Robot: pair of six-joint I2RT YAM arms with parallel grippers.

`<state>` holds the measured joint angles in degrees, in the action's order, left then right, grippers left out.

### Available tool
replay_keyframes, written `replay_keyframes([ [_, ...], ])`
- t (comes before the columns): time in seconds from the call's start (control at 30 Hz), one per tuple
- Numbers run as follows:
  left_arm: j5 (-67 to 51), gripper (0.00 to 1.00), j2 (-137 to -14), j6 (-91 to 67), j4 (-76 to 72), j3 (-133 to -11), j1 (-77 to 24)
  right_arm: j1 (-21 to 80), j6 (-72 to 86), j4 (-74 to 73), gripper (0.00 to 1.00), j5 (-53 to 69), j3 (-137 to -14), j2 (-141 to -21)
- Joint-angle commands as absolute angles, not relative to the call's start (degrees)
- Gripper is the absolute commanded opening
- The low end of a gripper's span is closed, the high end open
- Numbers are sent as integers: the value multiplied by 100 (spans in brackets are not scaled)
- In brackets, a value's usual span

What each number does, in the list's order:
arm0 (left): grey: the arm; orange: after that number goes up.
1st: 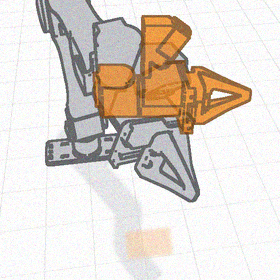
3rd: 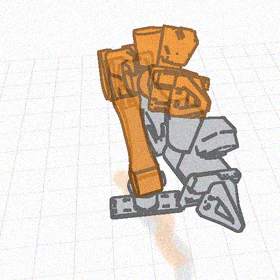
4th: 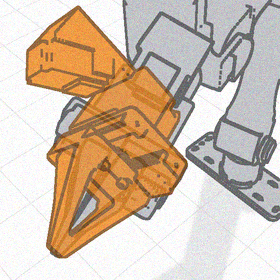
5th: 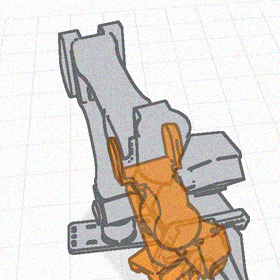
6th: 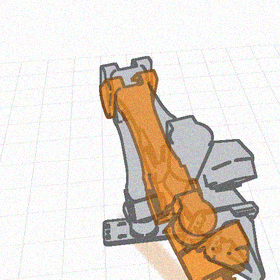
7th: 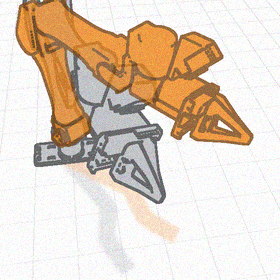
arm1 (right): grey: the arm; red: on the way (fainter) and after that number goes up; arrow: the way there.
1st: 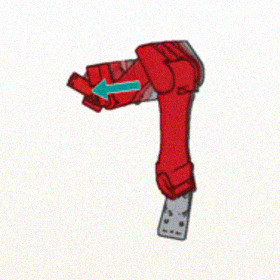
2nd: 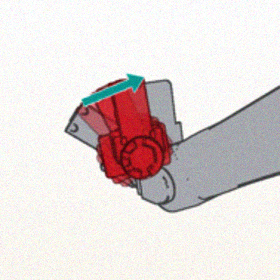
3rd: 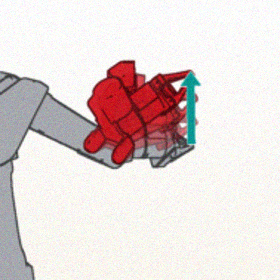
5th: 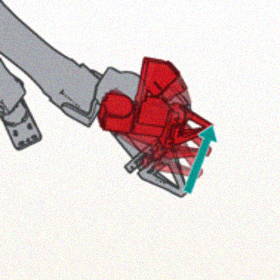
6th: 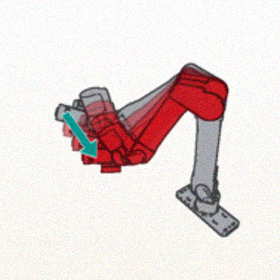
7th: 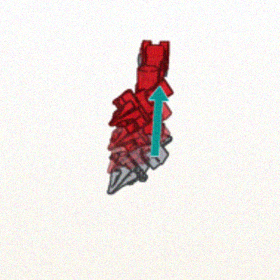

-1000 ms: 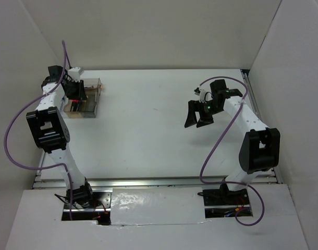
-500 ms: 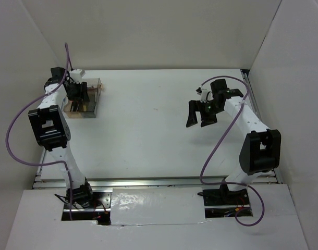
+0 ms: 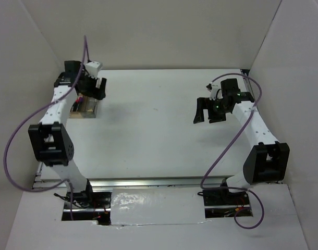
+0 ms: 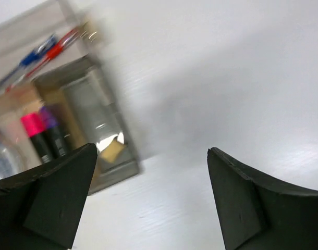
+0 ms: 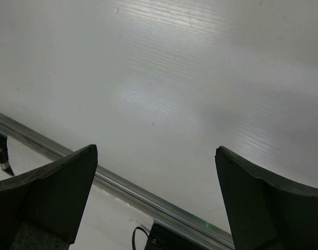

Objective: Sort the stationery into containers
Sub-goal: Reset both arms

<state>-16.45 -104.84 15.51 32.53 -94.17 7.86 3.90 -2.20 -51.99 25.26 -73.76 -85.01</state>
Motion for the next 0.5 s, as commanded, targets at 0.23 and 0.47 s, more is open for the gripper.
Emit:
replay_keyframes([
  [0.23, -1757, 99, -8123, 554, 2567, -6892, -229, 97, -422, -4404, 100, 1671, -6593, -7367],
  [0.47, -1513, 100, -6637, 518, 1715, -5503, -44, -255, -299, -3481, 100, 1239, -5538, -6320],
])
